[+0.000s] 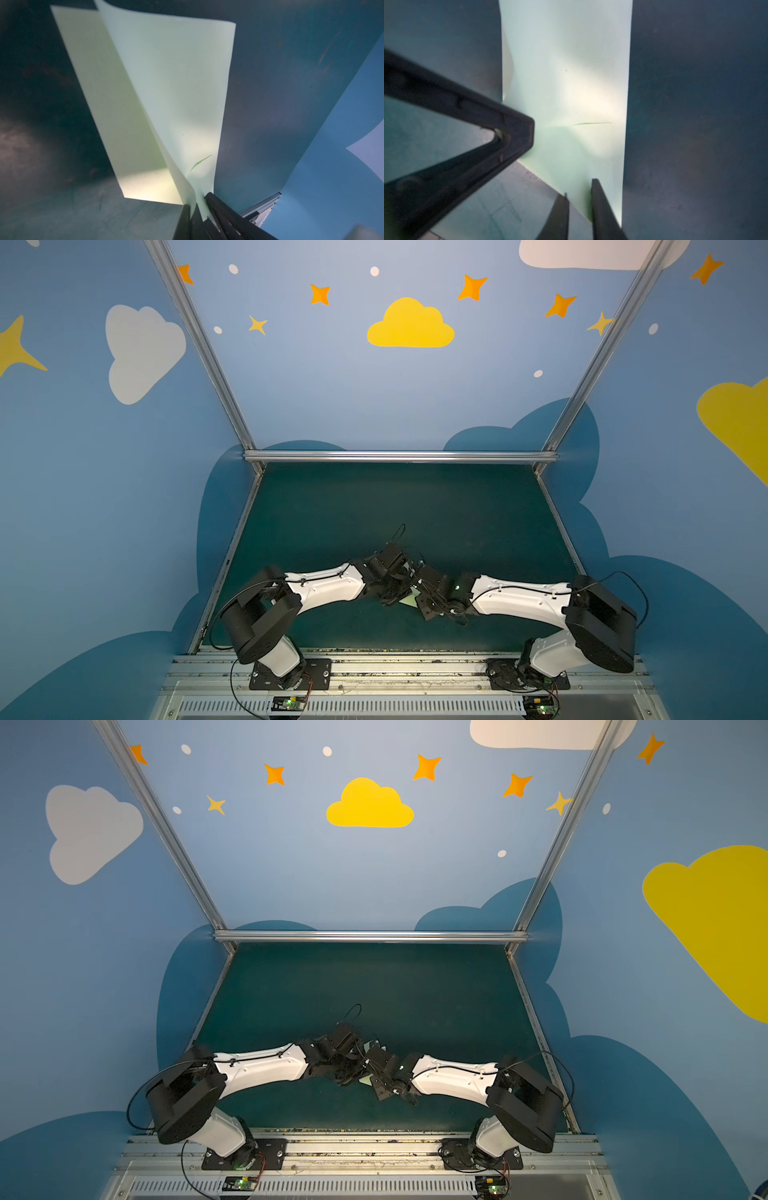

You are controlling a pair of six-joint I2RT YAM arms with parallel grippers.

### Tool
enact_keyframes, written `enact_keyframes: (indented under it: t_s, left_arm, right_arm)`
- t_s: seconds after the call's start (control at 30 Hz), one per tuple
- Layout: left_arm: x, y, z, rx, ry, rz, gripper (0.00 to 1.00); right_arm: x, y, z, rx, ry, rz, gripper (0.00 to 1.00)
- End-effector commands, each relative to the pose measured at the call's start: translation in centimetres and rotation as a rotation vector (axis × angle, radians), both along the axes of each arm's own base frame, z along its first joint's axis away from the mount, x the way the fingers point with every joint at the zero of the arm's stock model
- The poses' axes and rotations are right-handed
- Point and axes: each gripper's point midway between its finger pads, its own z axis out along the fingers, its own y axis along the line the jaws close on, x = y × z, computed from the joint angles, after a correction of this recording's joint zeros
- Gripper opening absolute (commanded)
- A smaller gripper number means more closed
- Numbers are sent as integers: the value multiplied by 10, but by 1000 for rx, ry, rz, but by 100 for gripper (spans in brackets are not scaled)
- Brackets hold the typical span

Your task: Fold a paper plane with a square sheet of paper (fold left side to right side)

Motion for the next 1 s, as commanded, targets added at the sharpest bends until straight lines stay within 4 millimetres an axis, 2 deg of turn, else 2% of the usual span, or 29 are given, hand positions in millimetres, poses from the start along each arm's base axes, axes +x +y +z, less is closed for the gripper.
enact_keyframes:
  t_s: [0.0,0.07,0.17,0.3,0.37,0.5,0.63,0.73,0.97]
  left_arm:
    - [1,0,3,12,-10,-30,4]
    - [6,1,10,13,-39,-41,8]
    - [14,7,24,25,-83,-53,18]
    - [26,28,42,69,-150,-43,30]
    - [31,40,48,105,-186,-34,32]
    - [31,52,46,137,-224,-51,28]
    - [26,51,31,139,-225,-90,13]
    - [23,44,19,130,-215,-128,8]
    - [23,13,8,92,-227,-240,6]
  right_arm:
    - [0,0,-4,-14,2,-9,6]
    - [-1,-2,-7,-15,7,-20,0]
    - [-1,-2,-8,-3,19,-37,0]
    - [-3,2,-5,74,58,-65,0]
    - [-3,5,-4,133,91,-88,0]
    - [-1,6,-1,248,153,-140,0]
    - [-1,-1,-4,334,209,-192,0]
    - [1,-5,-2,386,230,-218,0]
    - [3,-8,2,457,273,-248,0]
